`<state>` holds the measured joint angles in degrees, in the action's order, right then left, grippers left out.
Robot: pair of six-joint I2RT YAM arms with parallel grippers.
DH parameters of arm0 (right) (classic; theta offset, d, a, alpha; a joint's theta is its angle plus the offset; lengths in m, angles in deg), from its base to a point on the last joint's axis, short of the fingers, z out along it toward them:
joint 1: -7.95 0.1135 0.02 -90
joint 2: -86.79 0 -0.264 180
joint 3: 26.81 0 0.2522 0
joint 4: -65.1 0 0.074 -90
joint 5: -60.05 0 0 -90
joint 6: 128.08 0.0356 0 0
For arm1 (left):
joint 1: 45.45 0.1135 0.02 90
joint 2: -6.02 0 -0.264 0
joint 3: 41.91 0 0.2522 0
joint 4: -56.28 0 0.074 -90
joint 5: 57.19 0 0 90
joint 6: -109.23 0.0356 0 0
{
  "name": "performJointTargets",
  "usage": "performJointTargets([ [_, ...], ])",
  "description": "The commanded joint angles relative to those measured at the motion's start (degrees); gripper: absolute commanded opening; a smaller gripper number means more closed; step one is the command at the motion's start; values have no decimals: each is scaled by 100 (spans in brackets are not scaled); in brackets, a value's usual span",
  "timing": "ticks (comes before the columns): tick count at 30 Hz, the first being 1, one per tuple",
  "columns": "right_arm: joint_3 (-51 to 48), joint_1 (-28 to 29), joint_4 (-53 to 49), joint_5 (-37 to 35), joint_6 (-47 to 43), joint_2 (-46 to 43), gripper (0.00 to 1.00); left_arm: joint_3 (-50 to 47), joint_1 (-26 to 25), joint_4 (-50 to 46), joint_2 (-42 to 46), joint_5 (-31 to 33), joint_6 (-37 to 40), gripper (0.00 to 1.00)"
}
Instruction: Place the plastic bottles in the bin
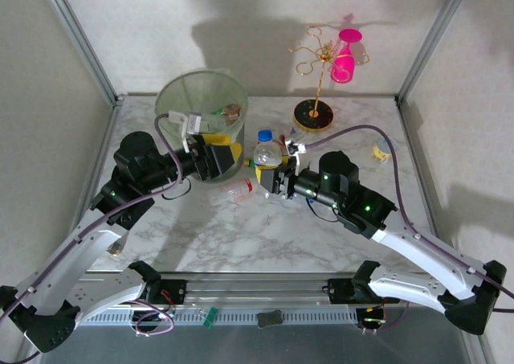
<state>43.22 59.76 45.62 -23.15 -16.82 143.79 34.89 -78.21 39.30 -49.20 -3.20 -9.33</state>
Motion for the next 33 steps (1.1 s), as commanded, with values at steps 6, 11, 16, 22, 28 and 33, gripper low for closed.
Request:
performJointTargets([
  [6,348,104,308,710,-336,468,38,468,-170,-513,-508,-11,631,72],
  [11,315,125,391,829,-352,483,38,664,-209,-762,-803,137,711,68],
  [16,272,153,405,901,-362,490,38,821,-322,-833,-996,290,779,65],
  [22,220,180,397,762,-367,438,38,989,-482,-927,-1197,437,838,44],
  [28,183,180,298,341,-264,435,45,1084,-560,-884,-1219,528,839,26],
  [33,242,180,221,121,-221,457,70,1144,-566,-776,-1210,735,746,21],
])
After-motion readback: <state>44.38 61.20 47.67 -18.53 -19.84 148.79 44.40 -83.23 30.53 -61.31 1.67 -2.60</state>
